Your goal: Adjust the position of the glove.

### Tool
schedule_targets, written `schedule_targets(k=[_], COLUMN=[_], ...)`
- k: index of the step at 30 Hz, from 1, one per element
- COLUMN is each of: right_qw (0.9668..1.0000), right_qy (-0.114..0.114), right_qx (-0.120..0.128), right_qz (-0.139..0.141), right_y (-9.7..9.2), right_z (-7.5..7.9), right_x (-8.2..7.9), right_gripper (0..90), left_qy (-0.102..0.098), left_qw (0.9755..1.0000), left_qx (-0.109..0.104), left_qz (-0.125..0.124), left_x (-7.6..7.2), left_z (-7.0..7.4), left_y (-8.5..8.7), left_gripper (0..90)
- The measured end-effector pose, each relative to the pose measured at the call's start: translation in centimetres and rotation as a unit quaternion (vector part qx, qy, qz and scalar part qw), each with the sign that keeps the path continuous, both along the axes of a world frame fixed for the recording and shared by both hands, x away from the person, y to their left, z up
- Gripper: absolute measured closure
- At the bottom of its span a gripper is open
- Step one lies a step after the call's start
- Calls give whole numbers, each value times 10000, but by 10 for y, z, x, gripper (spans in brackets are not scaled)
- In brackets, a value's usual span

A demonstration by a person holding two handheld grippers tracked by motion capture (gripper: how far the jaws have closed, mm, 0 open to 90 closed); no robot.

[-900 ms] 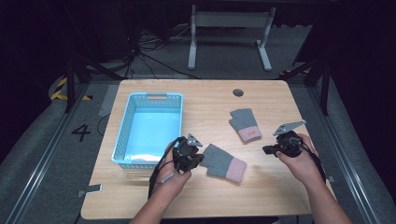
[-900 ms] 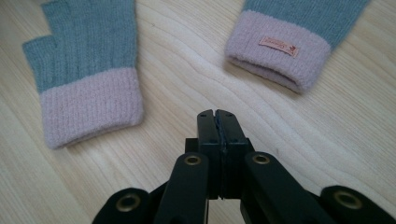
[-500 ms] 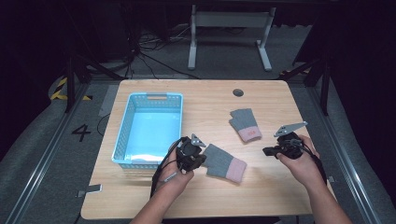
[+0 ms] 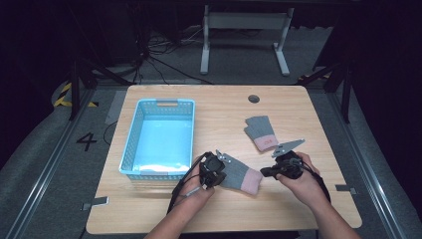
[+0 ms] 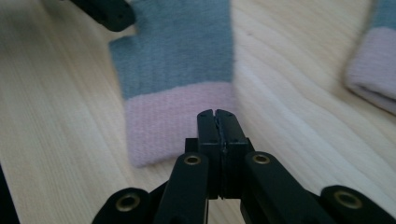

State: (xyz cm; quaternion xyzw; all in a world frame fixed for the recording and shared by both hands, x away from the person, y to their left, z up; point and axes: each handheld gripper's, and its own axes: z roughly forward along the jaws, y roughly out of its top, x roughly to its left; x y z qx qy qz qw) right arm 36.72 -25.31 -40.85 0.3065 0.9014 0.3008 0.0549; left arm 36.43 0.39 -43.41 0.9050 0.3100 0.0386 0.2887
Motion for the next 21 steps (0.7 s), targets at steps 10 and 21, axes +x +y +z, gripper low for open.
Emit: schedule_targets(k=[10,21], right_qw=[9983,9981], right_qy=[202,317], right_qx=[-94,-245], right_qz=[541,459], right_y=[28,29], right_z=[-14,-23], right_x=[-7,-3], right_gripper=[900,900], left_qy=[-19,101], left_qw=[9999,9996], left_qx=[141,169], left_qz=[-76,-184], left_x=[-4,-7], left_z=[-8,-9], left_y=[-11,-16], left_gripper=[898,898])
